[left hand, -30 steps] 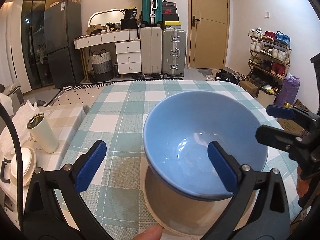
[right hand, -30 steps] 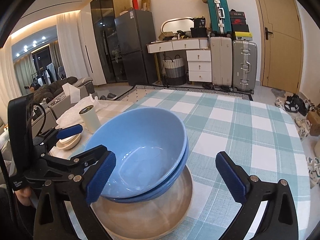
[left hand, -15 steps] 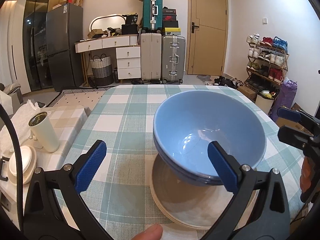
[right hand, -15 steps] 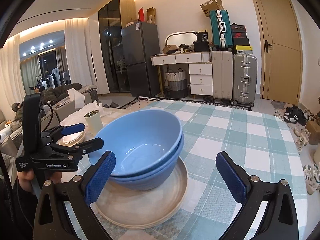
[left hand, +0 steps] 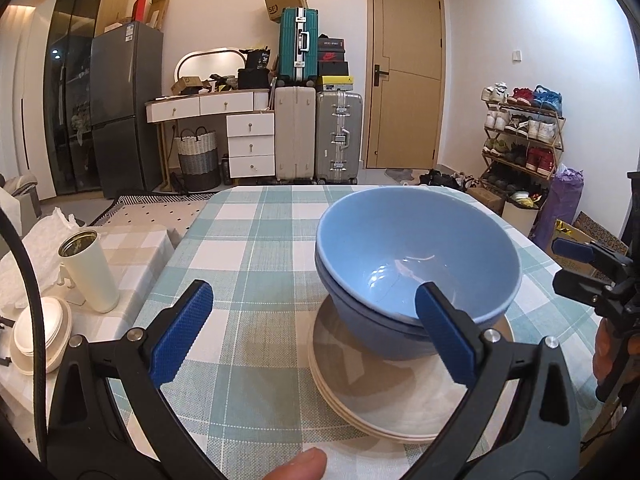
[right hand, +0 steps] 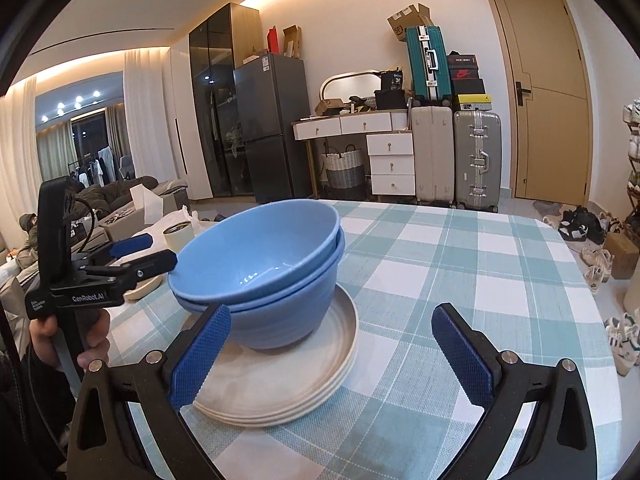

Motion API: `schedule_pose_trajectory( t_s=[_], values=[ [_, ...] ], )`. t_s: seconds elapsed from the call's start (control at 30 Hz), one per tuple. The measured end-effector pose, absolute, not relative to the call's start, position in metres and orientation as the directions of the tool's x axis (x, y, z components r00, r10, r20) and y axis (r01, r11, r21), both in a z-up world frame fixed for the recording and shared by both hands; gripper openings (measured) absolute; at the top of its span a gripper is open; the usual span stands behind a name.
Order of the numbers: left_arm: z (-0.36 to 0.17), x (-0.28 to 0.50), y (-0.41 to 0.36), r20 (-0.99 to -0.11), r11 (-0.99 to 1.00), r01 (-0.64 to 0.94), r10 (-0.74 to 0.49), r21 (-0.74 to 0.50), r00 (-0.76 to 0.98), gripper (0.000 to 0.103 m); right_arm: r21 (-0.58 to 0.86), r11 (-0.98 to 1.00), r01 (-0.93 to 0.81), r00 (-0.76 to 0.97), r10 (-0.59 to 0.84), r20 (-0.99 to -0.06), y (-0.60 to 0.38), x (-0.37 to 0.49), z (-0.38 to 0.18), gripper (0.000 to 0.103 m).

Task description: Organize plates and bowls

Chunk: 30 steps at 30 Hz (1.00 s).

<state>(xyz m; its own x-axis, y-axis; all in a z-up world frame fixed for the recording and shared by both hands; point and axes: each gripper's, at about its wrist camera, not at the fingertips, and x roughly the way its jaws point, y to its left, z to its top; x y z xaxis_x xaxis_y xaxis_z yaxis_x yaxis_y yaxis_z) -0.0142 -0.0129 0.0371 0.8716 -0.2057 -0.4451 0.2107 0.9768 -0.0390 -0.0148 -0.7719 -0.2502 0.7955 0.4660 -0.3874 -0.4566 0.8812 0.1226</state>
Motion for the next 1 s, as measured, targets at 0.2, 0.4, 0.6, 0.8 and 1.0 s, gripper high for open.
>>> schedule_pose_trajectory(
  t_s=[0.2,0.4,0.6,0.8,1.0],
  values=[
    [0.029,-0.021,-0.001,-0.436,0.974,0.221,-0.22,-0.048,0.873,0.101,0.129,0.881,-0.456,0.794,0.468,-0.388,-0.775,-0.019,-0.261,0.102],
    [0.021,-0.027,0.006,-0.434,0.974,0.221,-0.22,-0.05,0.873,0.101,0.115,0.881,-0.459,0.793,0.464,-0.394,-0.772,-0.022,-0.268,0.102],
    [0.013,-0.027,0.012,-0.425,0.969,0.234,-0.243,-0.073,0.872,0.101,0.092,0.87,-0.485,0.784,0.479,-0.395,-0.766,-0.027,-0.271,0.102],
    [0.008,-0.026,0.014,-0.414,0.963,0.258,-0.269,-0.082,0.87,0.101,0.096,0.854,-0.512,0.774,0.506,-0.38,-0.762,-0.03,-0.271,0.102],
    [0.006,-0.022,0.013,-0.411,0.961,0.262,-0.275,-0.088,0.869,0.101,0.087,0.841,-0.534,0.765,0.525,-0.372,-0.758,-0.034,-0.272,0.102]
  ],
)
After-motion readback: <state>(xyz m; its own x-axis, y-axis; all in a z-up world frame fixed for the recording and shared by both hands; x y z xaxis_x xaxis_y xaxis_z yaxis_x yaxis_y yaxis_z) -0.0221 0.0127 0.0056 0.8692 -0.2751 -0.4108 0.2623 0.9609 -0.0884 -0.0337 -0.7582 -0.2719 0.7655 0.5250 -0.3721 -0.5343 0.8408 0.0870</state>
